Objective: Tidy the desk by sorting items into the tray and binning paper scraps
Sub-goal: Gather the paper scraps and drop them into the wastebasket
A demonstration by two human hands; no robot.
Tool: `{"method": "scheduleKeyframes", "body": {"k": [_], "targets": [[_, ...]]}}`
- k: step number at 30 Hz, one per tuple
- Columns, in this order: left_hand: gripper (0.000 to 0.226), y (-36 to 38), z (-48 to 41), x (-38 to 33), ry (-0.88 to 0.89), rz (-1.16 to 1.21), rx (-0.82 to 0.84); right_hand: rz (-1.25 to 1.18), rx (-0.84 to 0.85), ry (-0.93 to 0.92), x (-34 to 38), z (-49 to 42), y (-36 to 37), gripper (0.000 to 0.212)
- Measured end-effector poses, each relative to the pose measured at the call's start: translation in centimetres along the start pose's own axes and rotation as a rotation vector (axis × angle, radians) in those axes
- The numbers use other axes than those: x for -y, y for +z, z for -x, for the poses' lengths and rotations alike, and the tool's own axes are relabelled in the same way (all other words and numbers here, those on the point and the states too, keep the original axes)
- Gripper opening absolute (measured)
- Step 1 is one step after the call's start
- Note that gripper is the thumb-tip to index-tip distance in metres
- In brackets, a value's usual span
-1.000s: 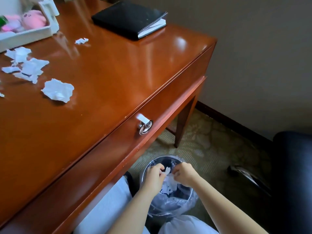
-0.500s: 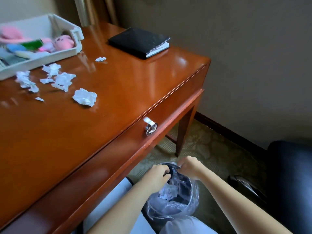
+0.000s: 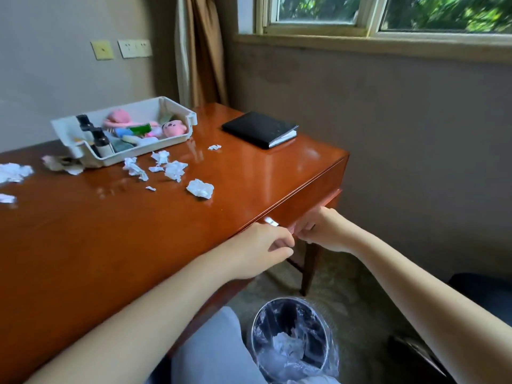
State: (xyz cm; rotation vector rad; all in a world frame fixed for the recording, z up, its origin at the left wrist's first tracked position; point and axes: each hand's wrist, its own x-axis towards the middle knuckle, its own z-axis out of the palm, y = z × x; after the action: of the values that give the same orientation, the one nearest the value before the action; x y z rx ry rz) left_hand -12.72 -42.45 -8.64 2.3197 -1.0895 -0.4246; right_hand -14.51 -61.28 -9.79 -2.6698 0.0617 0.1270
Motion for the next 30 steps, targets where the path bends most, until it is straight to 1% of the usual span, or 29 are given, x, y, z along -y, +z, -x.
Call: {"method": "scheduleKeyframes", "body": {"k": [4,8,10,12,15,17,21,25,27,30], "targets": [[0.019,-3.7,1.8,0.5,0.022,0.011,-0.165,-0.032,-0.089,-0.088,4.2,-0.2,-2.3,0.016],[0.019,-6.2,3.0,3.4,-0.034,-0.017,-0.337,0.029,-0.130,-0.209,7.9,-1.4,-2.5,0.015],[0.021,-7.1,3.6,5.6,-0.089,-0.053,-0.461,0.059,-0.119,-0.259,9.3,-2.7,-1.7,0.017],[0.021,-7.8,4.3,8.0,-0.184,-0.093,-0.574,0.056,-0.119,-0.287,10.5,-4.1,-0.7,0.021],[0.018,-8.6,5.2,11.1,-0.341,-0.155,-0.680,0.025,-0.132,-0.330,12.1,-6.2,0.7,0.026],[0.016,-9.2,5.3,12.3,-0.403,-0.168,-0.739,0.016,-0.144,-0.346,12.9,-7.6,1.3,0.028],[0.020,-10.2,4.4,13.5,-0.495,-0.272,-0.769,0.015,-0.190,-0.363,14.4,-10.3,2.2,0.024],[0.030,-11.6,3.4,15.7,-0.565,-0.322,-0.771,0.027,-0.176,-0.371,15.7,-12.5,2.7,0.019],[0.043,-12.3,2.9,16.9,-0.585,-0.313,-0.756,0.063,-0.156,-0.369,16.5,-13.7,2.9,0.024],[0.054,-13.2,2.4,18.4,-0.598,-0.309,-0.748,0.104,-0.093,-0.369,17.7,-15.4,2.4,0.046]]}}
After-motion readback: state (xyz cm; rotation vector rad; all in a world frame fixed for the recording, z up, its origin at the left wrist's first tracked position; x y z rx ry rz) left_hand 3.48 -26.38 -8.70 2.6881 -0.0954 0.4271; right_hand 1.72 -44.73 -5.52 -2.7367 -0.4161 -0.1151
